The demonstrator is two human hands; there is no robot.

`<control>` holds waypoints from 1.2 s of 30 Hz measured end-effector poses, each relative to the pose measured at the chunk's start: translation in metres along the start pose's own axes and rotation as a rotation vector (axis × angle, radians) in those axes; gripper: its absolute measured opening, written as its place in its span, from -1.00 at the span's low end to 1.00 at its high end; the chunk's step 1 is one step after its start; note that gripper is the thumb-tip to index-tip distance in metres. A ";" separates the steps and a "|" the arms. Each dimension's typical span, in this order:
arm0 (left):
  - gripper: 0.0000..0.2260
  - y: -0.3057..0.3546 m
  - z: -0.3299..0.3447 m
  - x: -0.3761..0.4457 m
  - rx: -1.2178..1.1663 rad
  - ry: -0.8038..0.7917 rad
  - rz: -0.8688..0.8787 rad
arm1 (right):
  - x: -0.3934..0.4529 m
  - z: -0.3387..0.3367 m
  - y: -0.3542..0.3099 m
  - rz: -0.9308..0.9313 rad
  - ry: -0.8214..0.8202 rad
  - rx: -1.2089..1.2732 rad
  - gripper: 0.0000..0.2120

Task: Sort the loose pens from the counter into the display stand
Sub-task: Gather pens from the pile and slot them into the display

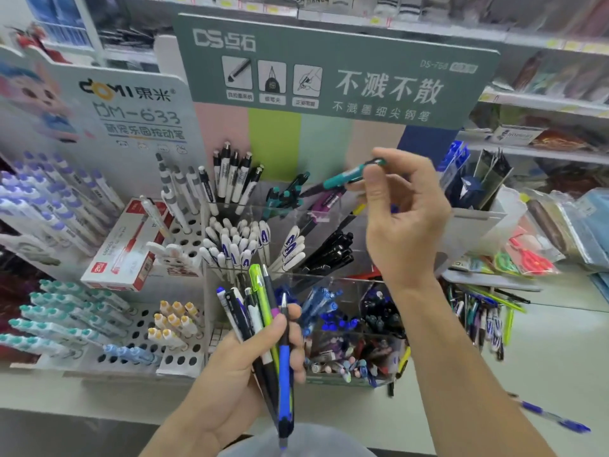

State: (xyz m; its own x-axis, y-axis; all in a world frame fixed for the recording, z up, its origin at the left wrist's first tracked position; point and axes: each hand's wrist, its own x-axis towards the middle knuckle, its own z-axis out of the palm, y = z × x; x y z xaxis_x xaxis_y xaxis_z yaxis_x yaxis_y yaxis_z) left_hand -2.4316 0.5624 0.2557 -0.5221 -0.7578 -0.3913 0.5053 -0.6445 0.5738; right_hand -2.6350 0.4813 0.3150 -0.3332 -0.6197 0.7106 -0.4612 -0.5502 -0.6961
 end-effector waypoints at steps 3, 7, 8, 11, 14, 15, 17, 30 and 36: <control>-0.58 0.007 0.004 -0.004 -0.037 0.041 0.007 | 0.008 0.025 0.011 -0.091 -0.103 -0.201 -0.88; -0.85 0.010 0.006 -0.005 -0.106 0.073 0.017 | 0.008 0.048 0.028 -0.138 -0.273 -0.352 -0.86; -0.84 0.010 0.005 -0.005 -0.113 0.070 0.020 | 0.007 0.051 0.030 -0.146 -0.296 -0.383 -0.85; -0.75 0.012 0.004 -0.003 -0.118 0.069 0.026 | 0.008 0.054 0.031 -0.170 -0.342 -0.460 -0.80; -0.74 0.013 0.001 0.000 -0.106 0.043 0.028 | 0.005 0.055 0.027 -0.133 -0.344 -0.422 -0.80; -0.72 0.013 0.000 0.001 -0.104 0.031 0.030 | 0.004 0.055 0.026 -0.097 -0.316 -0.387 -0.80; -0.67 0.013 -0.003 0.003 -0.093 0.010 0.029 | 0.005 0.056 0.023 -0.058 -0.249 -0.349 -0.82; -0.65 0.024 0.000 0.006 -0.091 -0.011 0.080 | 0.026 0.050 0.025 0.010 -0.627 -0.410 -0.54; -0.58 0.029 -0.012 0.002 0.072 -0.082 -0.002 | -0.007 0.047 -0.020 -0.219 -0.262 -0.268 -0.83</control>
State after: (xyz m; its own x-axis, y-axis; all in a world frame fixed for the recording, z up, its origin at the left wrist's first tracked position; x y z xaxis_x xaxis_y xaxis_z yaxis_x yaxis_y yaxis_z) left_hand -2.4101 0.5405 0.2630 -0.5792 -0.7437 -0.3338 0.4549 -0.6347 0.6247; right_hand -2.5852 0.4702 0.3194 0.0000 -0.6447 0.7644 -0.7063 -0.5412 -0.4564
